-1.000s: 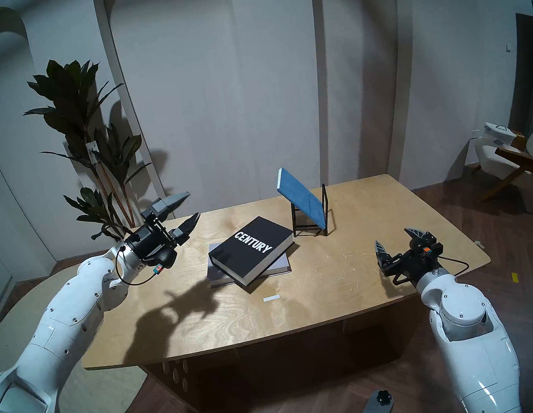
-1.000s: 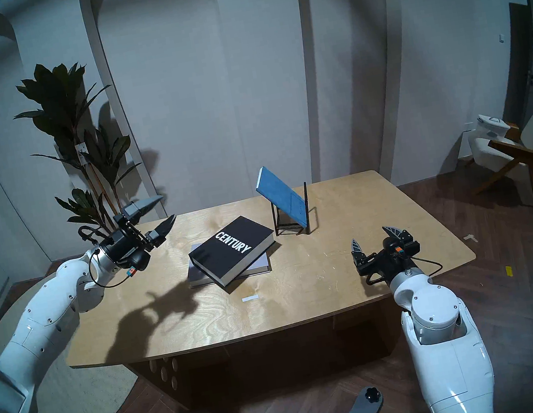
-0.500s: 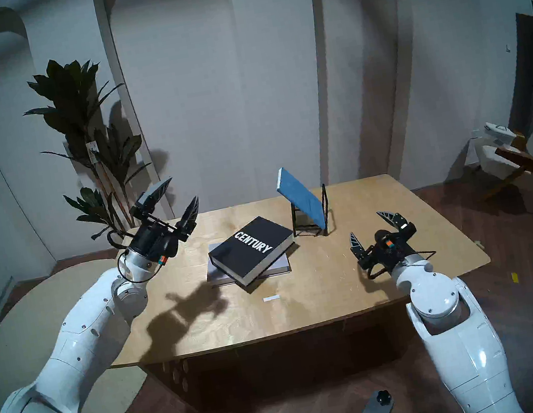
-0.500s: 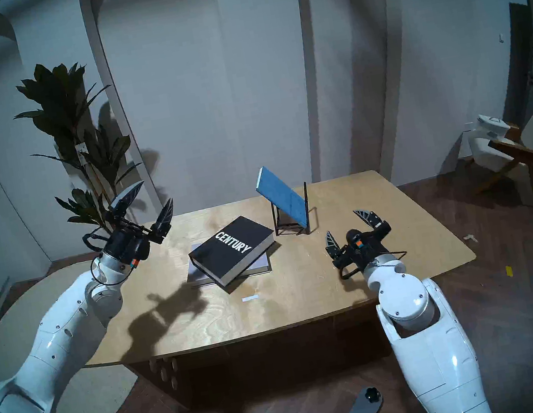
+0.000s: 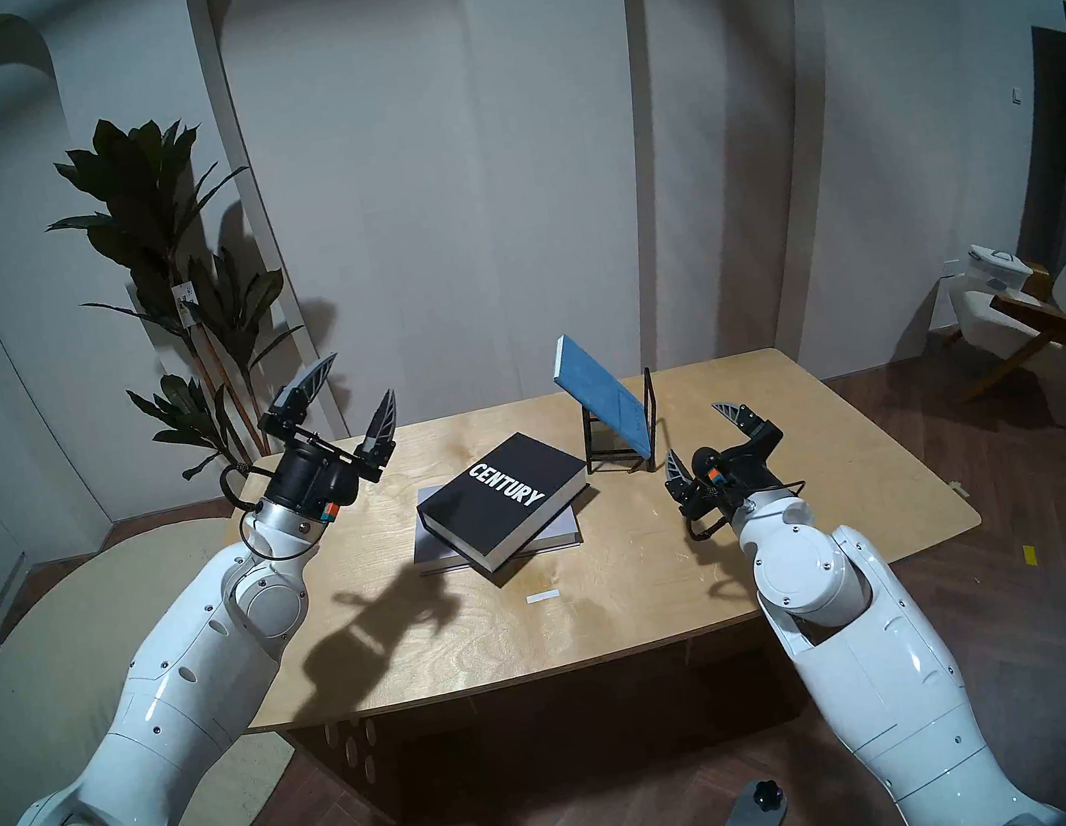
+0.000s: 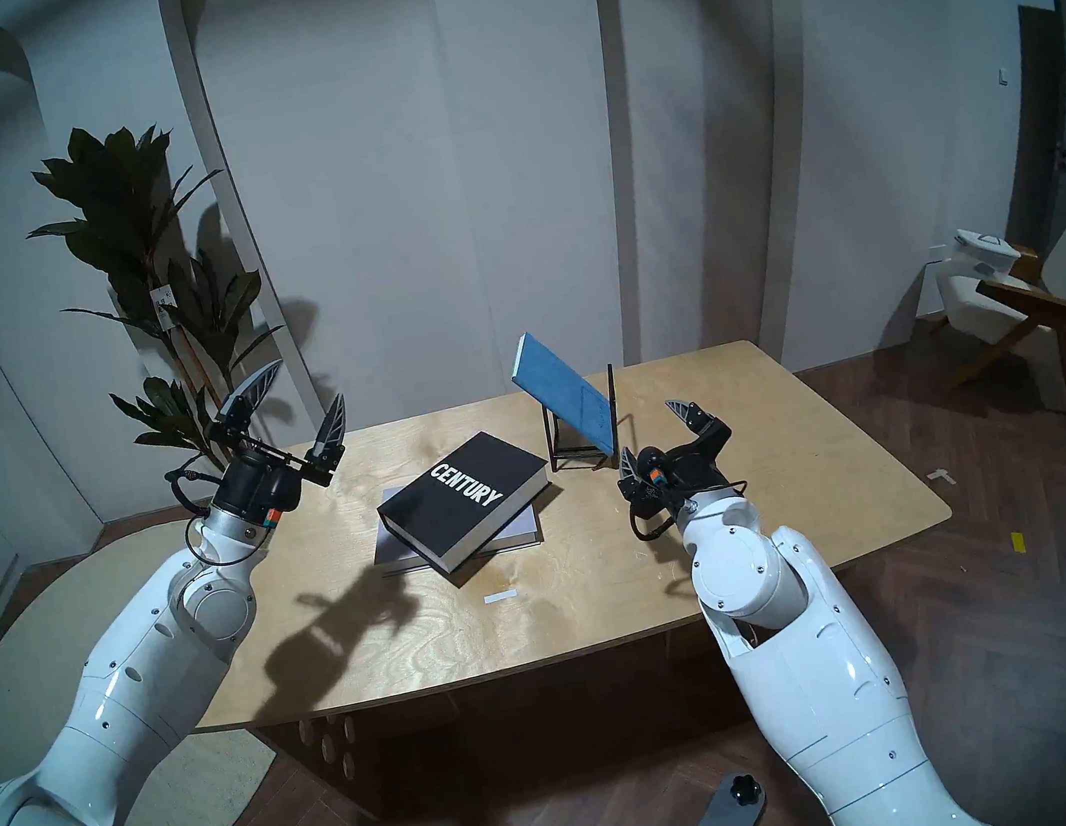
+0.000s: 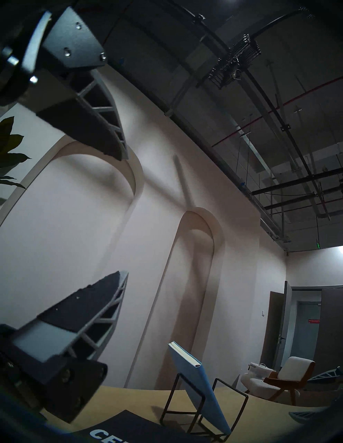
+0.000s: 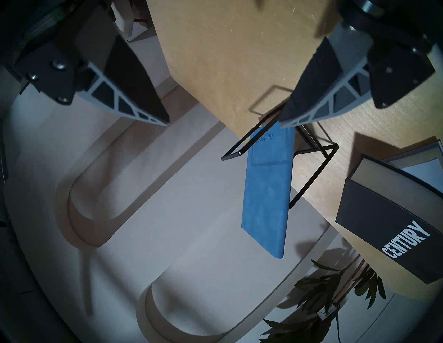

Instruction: Stack the books into one stack

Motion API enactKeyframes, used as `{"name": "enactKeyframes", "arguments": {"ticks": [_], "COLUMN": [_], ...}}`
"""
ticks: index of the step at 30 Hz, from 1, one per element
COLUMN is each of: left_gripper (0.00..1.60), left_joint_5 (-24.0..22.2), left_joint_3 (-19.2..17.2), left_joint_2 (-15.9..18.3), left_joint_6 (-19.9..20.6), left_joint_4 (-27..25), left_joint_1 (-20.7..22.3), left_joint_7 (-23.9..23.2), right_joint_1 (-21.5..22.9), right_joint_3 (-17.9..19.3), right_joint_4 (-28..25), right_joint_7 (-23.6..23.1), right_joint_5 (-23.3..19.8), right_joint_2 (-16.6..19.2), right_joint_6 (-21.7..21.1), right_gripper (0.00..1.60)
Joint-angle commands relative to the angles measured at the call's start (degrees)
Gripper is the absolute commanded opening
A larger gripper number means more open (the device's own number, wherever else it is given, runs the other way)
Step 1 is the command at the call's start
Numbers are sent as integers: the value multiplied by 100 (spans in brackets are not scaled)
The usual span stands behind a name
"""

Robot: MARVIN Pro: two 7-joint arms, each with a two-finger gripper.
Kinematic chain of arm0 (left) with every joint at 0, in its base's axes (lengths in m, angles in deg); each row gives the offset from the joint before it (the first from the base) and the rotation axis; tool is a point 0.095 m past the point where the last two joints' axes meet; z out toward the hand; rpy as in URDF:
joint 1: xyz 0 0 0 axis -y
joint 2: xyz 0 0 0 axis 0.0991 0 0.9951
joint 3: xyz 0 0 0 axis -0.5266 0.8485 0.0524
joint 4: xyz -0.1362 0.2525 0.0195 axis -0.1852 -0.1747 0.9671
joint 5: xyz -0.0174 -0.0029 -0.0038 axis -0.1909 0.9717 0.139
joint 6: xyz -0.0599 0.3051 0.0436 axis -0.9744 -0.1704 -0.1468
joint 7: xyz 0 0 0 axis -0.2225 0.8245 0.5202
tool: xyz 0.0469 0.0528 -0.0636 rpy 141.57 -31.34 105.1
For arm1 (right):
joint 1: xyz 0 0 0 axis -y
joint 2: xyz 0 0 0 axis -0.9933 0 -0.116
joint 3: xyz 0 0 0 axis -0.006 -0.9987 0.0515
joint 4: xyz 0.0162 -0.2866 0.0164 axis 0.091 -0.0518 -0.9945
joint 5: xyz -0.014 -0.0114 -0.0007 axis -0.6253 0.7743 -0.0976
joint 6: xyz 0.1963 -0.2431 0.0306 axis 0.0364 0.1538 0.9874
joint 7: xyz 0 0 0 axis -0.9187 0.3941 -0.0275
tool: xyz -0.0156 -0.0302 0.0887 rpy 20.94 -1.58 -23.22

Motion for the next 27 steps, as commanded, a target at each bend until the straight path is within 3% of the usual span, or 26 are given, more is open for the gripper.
{"name": "enactKeyframes", "arguments": {"ticks": [1, 13, 27], "left_gripper": [160, 160, 160], "left_joint_5": [-197, -399, -635], "left_joint_3": [-118, -143, -173], "left_joint_2": [50, 96, 160], "left_joint_6": [122, 279, 467], "left_joint_4": [-230, -361, -536], "left_joint_1": [39, -11, -78], "left_joint_7": [-118, -361, -625], "right_joint_1": [694, 1241, 2014], "right_joint_3": [-237, -783, -844], "right_joint_4": [237, 679, 1298], "right_joint_7": [138, -247, -1161], "right_joint_5": [349, 1230, 2060], "right_joint_2": [-197, -224, -282], "right_joint_6": [-17, -189, -398], "right_gripper": [160, 160, 160]}}
